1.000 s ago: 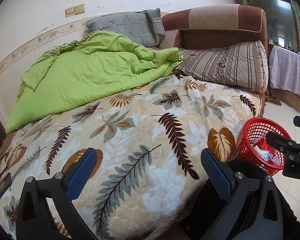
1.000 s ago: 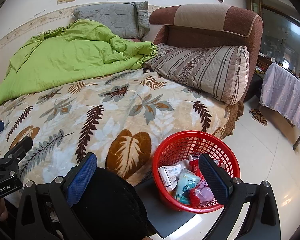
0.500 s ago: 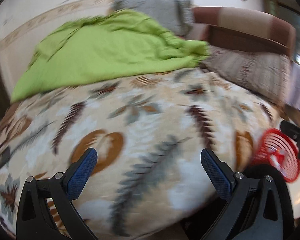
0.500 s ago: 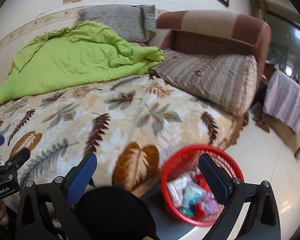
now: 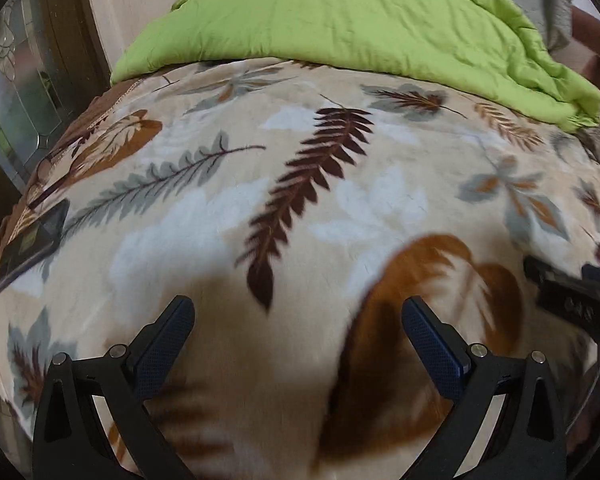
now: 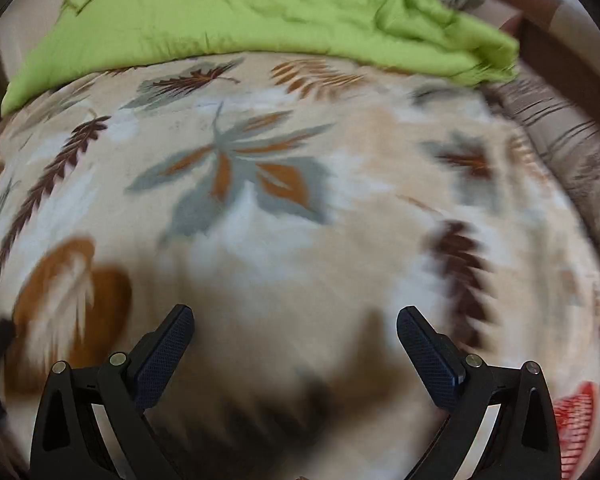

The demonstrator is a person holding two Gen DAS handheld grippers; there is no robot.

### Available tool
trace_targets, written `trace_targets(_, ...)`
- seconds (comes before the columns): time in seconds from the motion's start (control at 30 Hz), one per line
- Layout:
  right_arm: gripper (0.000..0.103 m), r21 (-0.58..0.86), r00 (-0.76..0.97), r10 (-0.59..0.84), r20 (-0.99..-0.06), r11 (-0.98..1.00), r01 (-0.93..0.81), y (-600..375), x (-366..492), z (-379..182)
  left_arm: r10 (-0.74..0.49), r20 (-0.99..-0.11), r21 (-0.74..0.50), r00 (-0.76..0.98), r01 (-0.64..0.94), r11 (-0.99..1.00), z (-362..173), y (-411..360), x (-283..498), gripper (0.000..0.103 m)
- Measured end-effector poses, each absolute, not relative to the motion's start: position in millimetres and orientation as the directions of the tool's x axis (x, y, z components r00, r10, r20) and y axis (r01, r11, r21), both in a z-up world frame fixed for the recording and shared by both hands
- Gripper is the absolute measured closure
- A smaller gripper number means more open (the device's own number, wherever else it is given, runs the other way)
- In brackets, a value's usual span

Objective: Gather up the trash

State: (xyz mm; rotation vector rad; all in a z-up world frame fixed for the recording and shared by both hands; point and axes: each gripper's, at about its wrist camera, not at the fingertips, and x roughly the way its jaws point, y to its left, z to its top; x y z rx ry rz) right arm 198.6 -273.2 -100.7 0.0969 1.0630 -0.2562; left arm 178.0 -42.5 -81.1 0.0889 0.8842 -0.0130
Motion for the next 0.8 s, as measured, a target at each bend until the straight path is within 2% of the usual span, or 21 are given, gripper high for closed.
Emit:
trace_targets(0.1,0.000,-0.025,0.541,-0.183,-0.821,0.958,0.287,-269,225,-106,0.003,-0.793,0.064,0.610,0.079,0.995,-90,-54,192,0.000)
trace_targets(0.37,0.000,-0.011,0.535,-0.174,-0.827,0.955,0.295,-268,238,-112,-0.011,-0.785,0.057,0.619,0.090,0.994,-89,-51,193,0.000)
trace_targets(0.53,0.000,0.000,0.539,-0.166,-0.826,0.955,0.295,-269,238,-114,-0.023,-0.780,0.047,0.625,0.095,0.994,-90,-68,144,0.000)
trace_targets(0.7,0.000,0.001,0.539,-0.166,-0.826,0.955,0.295,-269,239,-113,-0.024,-0.781,0.047,0.624,0.096,0.994,-88,-49,190,0.000)
trace_targets(0.8,0.000,0.002,0.539,-0.165,-0.826,0.955,0.295,-268,240,-113,-0.023,-0.781,0.047,0.625,0.095,0.994,-84,-58,164,0.000)
